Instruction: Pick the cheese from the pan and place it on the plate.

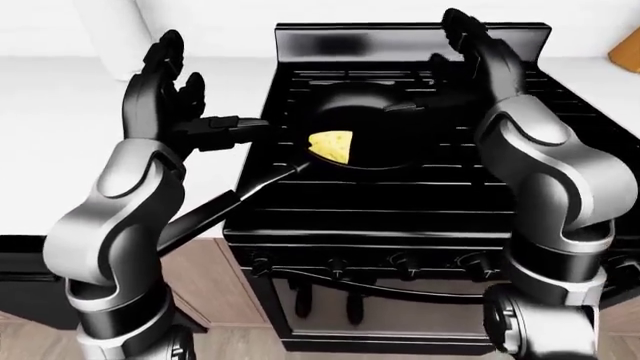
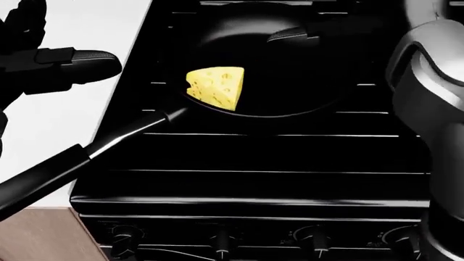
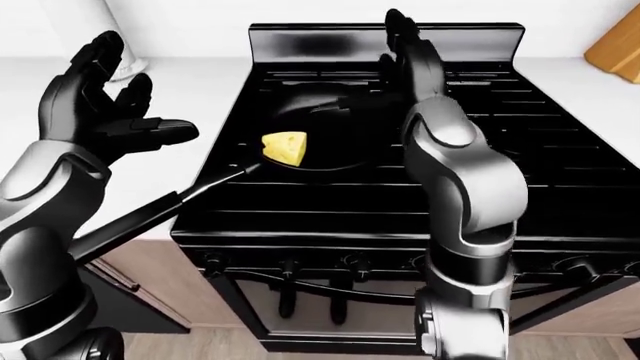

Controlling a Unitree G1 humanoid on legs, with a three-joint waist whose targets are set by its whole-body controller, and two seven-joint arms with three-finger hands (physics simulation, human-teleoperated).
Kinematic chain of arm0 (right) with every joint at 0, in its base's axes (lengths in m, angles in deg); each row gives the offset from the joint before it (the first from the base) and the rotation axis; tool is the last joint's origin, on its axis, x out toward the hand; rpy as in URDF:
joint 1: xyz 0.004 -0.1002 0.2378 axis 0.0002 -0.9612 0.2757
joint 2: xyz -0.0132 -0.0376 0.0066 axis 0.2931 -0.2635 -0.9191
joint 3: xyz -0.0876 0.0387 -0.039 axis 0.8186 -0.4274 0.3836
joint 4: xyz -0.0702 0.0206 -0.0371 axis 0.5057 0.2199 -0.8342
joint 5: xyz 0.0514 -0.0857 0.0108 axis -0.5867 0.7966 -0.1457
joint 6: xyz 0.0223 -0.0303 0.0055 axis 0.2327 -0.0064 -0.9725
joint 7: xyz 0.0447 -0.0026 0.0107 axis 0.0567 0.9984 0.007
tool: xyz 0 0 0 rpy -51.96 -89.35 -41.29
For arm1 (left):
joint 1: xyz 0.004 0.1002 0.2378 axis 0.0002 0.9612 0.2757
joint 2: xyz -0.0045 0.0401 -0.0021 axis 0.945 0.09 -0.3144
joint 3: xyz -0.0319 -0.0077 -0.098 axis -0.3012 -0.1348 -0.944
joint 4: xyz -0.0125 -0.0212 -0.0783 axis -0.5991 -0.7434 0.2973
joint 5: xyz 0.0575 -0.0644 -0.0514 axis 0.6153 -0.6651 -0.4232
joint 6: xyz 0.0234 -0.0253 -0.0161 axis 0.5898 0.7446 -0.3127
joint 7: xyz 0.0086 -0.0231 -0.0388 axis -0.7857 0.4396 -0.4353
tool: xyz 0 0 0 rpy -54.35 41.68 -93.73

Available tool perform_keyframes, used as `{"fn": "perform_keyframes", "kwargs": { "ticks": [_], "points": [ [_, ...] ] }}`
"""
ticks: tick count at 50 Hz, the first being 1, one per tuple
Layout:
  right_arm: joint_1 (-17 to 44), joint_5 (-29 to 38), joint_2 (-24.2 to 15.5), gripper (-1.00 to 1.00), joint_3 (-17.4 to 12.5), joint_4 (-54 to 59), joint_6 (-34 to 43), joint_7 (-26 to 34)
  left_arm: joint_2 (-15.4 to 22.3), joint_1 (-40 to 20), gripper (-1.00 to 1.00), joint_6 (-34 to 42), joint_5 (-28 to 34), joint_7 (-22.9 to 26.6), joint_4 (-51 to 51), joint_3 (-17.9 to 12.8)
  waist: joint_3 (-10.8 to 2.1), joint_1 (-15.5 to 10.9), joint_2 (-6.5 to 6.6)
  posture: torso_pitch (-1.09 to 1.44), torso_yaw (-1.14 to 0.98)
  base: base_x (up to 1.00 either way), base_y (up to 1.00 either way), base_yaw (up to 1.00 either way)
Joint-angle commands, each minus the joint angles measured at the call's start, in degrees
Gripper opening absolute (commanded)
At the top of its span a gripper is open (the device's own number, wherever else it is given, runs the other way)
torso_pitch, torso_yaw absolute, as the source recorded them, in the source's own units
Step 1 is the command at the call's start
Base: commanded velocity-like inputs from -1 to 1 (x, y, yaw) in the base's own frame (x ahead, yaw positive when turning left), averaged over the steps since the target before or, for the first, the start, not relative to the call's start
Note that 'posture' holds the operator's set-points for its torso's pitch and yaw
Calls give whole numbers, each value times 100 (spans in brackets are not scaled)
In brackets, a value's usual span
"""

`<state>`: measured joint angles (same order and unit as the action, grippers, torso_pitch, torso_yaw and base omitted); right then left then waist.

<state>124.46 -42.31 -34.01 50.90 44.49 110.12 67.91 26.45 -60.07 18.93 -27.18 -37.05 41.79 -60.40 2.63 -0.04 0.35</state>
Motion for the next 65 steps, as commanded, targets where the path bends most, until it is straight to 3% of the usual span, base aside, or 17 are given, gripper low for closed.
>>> {"fn": "perform_keyframes", "kwargs": {
  "ticks": [1, 15, 22, 35, 37, 38, 39, 52, 65],
  "points": [
    [327, 219, -40, 100, 8, -41, -229, 271, 72, -167, 100, -175, -12, 3, 173, -70, -175, -1, 0, 0, 0, 0, 0, 0],
    [2021, 1092, -453, 100, 316, 2093, -442, 2423, 156, -217, 100, -87, -217, -133, 274, -145, -148, 40, 43, 0, 0, 0, 0, 0],
    [2534, 1780, -414, 100, 425, 2579, -472, 3196, 186, -222, 100, -71, -280, -171, 299, -155, -114, 54, 78, 0, 0, 0, 0, 0],
    [2503, 2525, -161, 98, 450, 2733, -620, 4154, 240, -233, 100, -53, -368, -222, 333, -175, -86, 66, 117, 0, 0, 0, 0, 0],
    [2445, 2611, -138, 90, 458, 2694, -622, 4261, 236, -225, 100, -54, -371, -238, 339, -159, -85, 67, 122, 0, 0, 0, 0, 0],
    [2401, 2643, -119, 70, 455, 2623, -587, 4311, 222, -202, 100, -99, -348, -224, 316, -130, -85, 67, 123, 0, 0, 0, 0, 0],
    [2366, 2677, -102, 64, 449, 2591, -588, 4331, 219, -209, 100, -90, -348, -225, 316, -127, -83, 66, 122, 0, 0, 0, 0, 0],
    [1959, 3023, 46, 38, 531, 2475, -753, 4808, 283, -263, 100, -4, -443, -285, 368, -200, -102, 70, 136, 0, 0, 0, 0, 0],
    [2089, 3815, 123, 43, 701, 3020, -1363, 5622, 309, -233, 100, -66, -462, -285, 320, -208, -118, 83, 165, 0, 0, 0, 0, 0]
  ]
}}
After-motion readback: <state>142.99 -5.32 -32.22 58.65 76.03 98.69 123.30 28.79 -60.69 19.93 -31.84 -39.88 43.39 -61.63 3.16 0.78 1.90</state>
